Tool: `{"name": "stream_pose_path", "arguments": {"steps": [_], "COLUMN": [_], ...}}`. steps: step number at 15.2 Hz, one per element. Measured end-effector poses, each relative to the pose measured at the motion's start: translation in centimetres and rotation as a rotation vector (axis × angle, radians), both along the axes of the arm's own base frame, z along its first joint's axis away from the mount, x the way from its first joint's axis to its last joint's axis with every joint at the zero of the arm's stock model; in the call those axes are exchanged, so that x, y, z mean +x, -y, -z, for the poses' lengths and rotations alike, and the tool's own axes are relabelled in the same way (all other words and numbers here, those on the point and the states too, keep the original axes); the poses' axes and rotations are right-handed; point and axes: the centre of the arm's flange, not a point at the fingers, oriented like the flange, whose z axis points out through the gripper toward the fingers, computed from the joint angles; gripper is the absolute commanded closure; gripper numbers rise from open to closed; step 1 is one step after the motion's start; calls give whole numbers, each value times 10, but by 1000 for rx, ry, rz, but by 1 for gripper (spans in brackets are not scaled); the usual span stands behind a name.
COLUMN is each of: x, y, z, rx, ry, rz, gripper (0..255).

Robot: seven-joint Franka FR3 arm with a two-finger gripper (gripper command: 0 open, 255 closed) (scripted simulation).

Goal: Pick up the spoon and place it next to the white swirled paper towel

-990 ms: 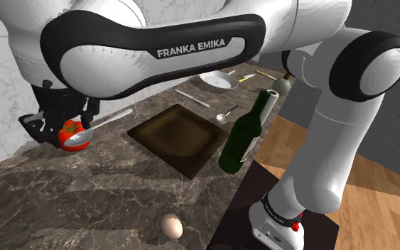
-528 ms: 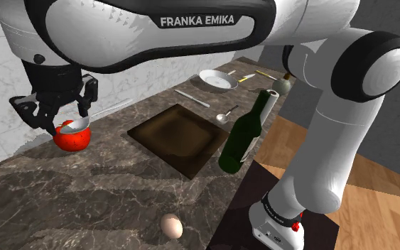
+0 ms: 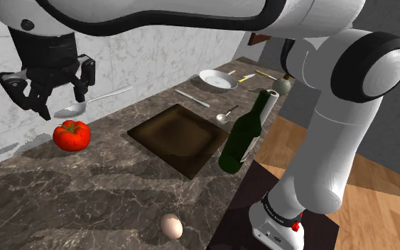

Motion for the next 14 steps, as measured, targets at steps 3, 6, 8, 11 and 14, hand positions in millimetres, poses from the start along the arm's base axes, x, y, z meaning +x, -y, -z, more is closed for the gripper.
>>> {"name": "stream_pose_path", "arguments": {"steps": [3,6,8,11,14], "x": [2,1,0,-2,-5], "y": [0,0,15,50,94], "z": [-16,-32,-37,-36,-34], "rx": [0,0,-1,-1,-1], "ry": [0,0,0,0,0], "rz": [0,0,0,0,2], "gripper": [255,255,255,255,255]}}
